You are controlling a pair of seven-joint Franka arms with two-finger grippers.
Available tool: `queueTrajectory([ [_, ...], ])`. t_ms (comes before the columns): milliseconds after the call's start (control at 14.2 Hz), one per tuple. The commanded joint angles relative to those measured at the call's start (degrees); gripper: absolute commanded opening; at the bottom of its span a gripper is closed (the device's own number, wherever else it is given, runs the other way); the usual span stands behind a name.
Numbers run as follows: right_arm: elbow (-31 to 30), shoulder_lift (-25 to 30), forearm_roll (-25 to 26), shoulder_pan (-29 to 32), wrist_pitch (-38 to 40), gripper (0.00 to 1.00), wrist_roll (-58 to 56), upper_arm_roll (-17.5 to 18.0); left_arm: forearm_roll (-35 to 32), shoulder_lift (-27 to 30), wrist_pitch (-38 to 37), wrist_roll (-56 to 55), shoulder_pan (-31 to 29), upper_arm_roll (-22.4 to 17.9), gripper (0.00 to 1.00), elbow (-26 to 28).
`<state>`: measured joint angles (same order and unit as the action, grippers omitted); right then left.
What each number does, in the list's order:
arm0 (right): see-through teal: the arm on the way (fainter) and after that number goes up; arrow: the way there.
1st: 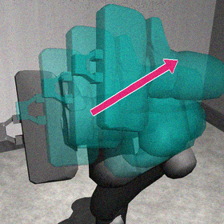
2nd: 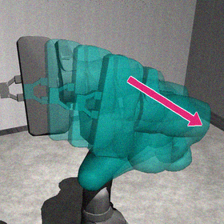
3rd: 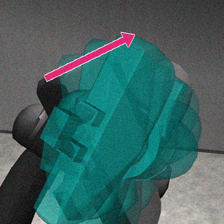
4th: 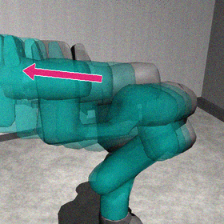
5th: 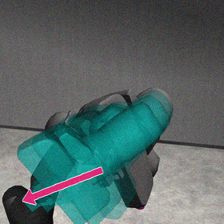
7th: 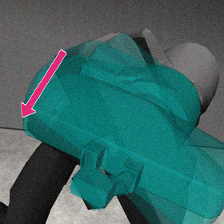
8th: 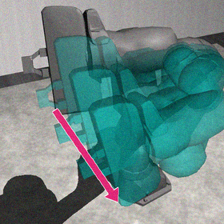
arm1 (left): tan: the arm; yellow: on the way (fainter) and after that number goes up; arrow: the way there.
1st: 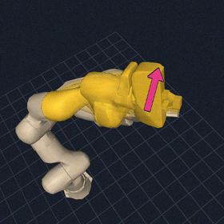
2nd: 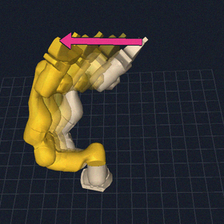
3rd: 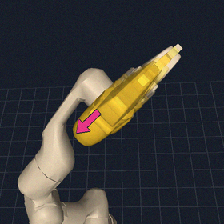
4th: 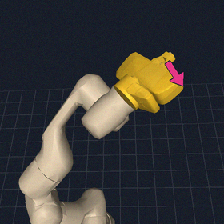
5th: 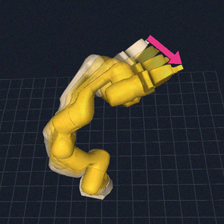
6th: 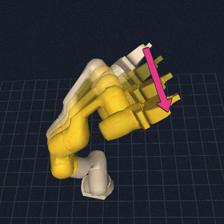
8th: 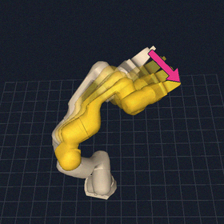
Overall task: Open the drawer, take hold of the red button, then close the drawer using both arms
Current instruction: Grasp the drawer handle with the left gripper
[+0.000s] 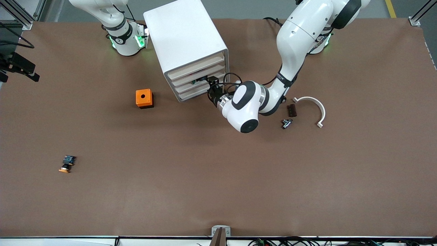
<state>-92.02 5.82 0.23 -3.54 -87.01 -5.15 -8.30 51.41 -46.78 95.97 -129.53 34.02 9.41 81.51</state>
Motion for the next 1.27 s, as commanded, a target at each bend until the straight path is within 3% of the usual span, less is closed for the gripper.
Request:
queueTrajectory([
  [0,0.5,0.0,-0.1,0.2,0.3,1.0,-0.3,-0.1,4.2,-0.8,-1.6,-0.2,0.3,0.0,0.53,0.0],
  [353,1.1,-1.7,-0.1,-0.2,0.3,1.0,0.1,-0.1,6.1,-1.8,-3.2,-2.3,1.0,0.0,0.46,-0.1],
  [564,2.3,-9.5,0.0,0.3,-0.1,1.0,-0.4,-0.1,6.9,-2.3,-3.2,-5.4,1.5,0.0,0.42,-0.2],
  [635,2.3,-9.5,0.1,0.5,-0.3,1.0,-0.4,-0.1,6.9,-2.3,-3.3,-5.6,1.6,0.0,0.42,-0.1],
  [776,2.5,-11.8,0.5,0.7,-0.8,1.0,-0.4,-0.2,6.9,-2.3,-3.3,-6.5,1.8,0.0,0.35,-0.2],
  [988,2.7,-15.6,0.3,2.7,-4.6,1.0,-0.5,-0.2,7.0,-2.4,-3.3,-7.0,1.9,0.0,0.17,-0.3],
  [1199,2.6,-15.6,0.4,2.0,-4.5,1.0,1.7,0.0,6.9,-2.7,-3.3,-7.0,2.7,0.0,0.13,-0.4],
])
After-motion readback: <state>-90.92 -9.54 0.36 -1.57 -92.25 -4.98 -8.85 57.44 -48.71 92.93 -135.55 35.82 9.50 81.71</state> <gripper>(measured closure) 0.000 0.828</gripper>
